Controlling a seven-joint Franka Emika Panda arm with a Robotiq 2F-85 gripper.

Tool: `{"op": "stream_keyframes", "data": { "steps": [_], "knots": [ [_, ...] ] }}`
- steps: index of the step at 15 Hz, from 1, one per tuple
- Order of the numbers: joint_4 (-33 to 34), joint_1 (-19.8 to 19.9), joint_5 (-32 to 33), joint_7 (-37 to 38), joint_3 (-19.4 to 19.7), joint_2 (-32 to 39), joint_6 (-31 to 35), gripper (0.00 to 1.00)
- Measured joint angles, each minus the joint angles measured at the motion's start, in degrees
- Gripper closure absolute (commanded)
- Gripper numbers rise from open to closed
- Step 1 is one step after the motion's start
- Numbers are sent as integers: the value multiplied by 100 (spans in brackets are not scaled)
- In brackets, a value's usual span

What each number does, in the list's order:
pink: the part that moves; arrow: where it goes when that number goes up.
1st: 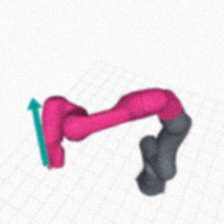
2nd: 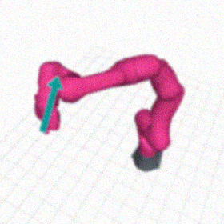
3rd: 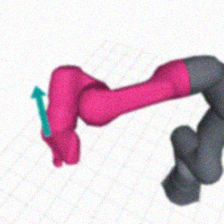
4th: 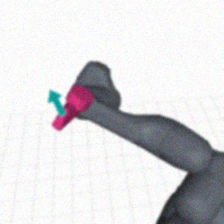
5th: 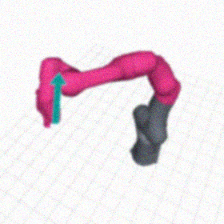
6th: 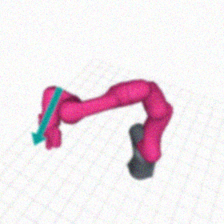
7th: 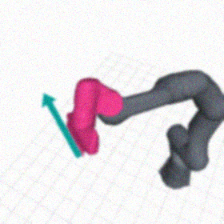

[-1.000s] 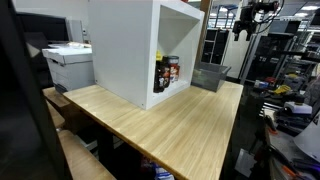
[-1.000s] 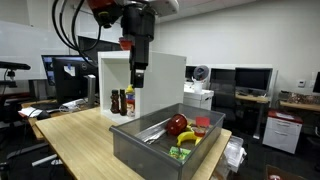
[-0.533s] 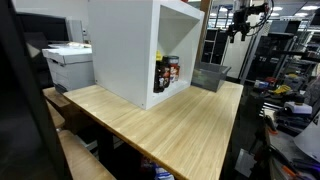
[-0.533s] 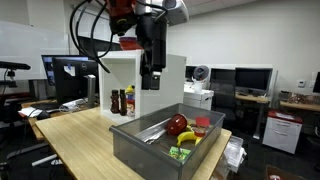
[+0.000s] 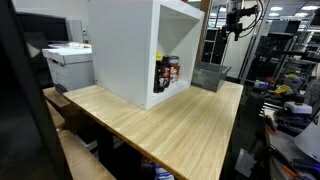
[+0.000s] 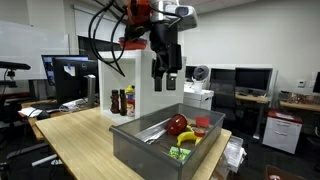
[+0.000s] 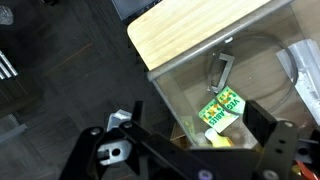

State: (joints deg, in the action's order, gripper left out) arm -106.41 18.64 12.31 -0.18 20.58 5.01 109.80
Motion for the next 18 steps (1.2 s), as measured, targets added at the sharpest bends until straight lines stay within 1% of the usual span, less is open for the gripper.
{"op": "stream_keyframes", "data": {
  "steps": [12,18],
  "knots": [
    [956,2,-29,-261,-148,876,63,0],
    [1276,-7,-23,-262,-247,1124,54,0]
  ]
}}
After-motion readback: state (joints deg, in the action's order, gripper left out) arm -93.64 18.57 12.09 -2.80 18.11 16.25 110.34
